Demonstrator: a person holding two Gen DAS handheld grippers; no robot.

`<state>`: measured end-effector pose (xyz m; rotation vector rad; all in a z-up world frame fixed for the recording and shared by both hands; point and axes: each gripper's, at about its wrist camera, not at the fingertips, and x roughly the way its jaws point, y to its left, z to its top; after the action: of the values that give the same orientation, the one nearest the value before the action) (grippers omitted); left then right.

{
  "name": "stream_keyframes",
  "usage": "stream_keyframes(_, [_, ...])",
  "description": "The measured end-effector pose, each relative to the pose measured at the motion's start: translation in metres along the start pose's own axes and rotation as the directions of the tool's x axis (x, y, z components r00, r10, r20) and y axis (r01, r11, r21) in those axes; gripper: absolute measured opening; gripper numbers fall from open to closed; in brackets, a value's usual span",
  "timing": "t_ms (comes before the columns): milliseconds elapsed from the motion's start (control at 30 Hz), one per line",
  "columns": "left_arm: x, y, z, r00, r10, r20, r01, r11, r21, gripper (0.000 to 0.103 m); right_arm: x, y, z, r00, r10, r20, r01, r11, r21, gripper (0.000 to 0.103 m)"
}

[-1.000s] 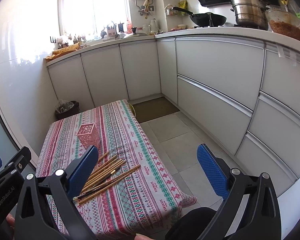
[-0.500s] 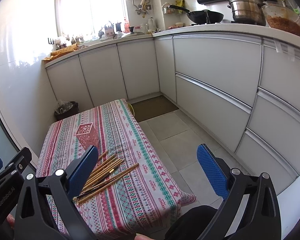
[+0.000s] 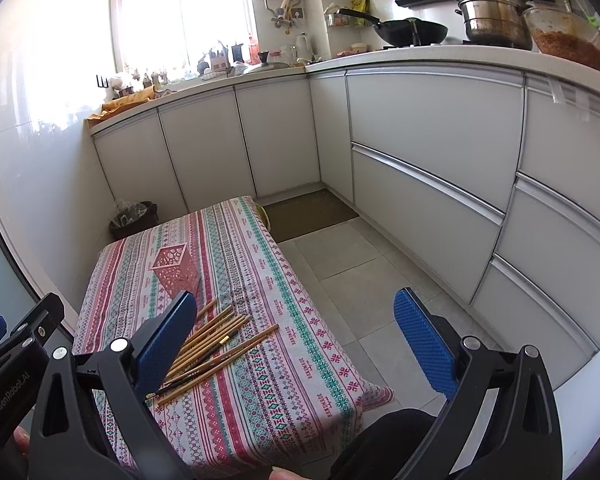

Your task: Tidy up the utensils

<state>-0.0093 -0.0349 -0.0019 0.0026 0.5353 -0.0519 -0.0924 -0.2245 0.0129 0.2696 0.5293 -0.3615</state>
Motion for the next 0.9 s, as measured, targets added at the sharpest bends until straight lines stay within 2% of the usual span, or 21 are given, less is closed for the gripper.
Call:
stream_keyframes(733, [0.006, 0.003, -0.002, 1.0, -0.004, -0.02, 0.004, 1.0, -0.002, 0.096, 0.0, 0.0, 0.001, 1.0, 0.003, -0.014, -0.003, 1.0, 0.004, 0.096])
stream_keyframes(833, [0.024, 0.013, 0.007, 0.997, -0.04, -0.063, 0.039, 0.999, -0.022, 0.096, 0.005, -0.003, 0.001, 0.999, 0.016, -0.039, -0.015, 1.0, 0.023, 0.096])
stream_keyframes(900, [0.049, 0.024, 0.019, 0.987, -0.103, -0.125, 0.096, 0.993, -0.063, 0.096, 0.016, -0.01, 0.003, 0.995, 0.061, -0.079, -0.056, 0.997, 0.06, 0.096])
